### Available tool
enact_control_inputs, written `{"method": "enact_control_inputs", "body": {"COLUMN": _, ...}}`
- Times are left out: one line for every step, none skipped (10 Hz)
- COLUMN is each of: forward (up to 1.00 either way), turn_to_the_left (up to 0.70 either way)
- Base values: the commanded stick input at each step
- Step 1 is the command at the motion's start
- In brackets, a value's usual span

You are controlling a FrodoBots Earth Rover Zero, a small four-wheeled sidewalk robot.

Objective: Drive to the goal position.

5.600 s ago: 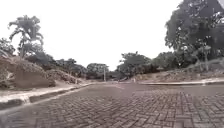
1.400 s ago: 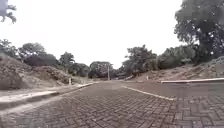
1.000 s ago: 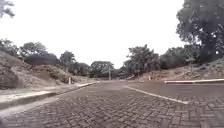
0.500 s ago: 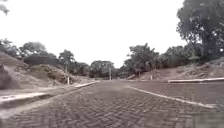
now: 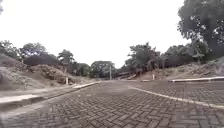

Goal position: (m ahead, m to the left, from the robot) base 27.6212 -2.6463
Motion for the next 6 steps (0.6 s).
{"method": "enact_control_inputs", "body": {"forward": 1.00, "turn_to_the_left": 0.00}}
{"method": "enact_control_inputs", "body": {"forward": 1.00, "turn_to_the_left": 0.00}}
{"method": "enact_control_inputs", "body": {"forward": 1.00, "turn_to_the_left": 0.00}}
{"method": "enact_control_inputs", "body": {"forward": 1.00, "turn_to_the_left": 0.00}}
{"method": "enact_control_inputs", "body": {"forward": 1.00, "turn_to_the_left": 0.00}}
{"method": "enact_control_inputs", "body": {"forward": 1.00, "turn_to_the_left": 0.00}}
